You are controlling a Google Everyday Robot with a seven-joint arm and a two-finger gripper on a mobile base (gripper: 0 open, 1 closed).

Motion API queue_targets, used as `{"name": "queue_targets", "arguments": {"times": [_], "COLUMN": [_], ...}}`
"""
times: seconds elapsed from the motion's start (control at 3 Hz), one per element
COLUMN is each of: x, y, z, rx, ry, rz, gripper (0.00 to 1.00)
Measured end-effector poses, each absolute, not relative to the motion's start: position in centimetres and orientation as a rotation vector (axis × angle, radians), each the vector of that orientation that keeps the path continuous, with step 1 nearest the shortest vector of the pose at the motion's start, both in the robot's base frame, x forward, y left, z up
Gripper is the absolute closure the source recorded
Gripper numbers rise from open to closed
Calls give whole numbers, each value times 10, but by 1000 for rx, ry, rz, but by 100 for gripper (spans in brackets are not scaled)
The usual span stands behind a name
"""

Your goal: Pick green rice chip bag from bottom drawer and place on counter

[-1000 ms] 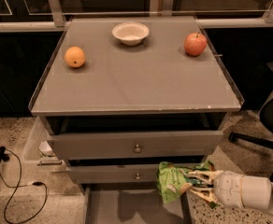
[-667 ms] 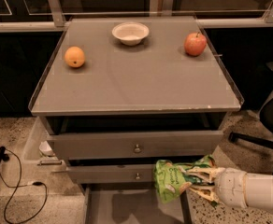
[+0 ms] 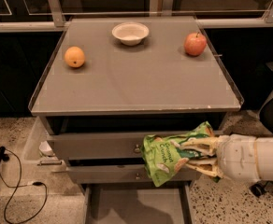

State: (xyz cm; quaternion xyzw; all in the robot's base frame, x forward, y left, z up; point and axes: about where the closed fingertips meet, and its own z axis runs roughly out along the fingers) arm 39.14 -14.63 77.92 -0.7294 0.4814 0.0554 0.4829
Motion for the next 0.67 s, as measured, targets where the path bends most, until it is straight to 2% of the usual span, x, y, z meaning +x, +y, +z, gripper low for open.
{"name": "queue_targets", "arguments": {"times": [0.67], "x": [420], "y": [-121], "z": [908], "rx": [-1743], "ry": [1143], "rz": [88], "gripper": [100]}}
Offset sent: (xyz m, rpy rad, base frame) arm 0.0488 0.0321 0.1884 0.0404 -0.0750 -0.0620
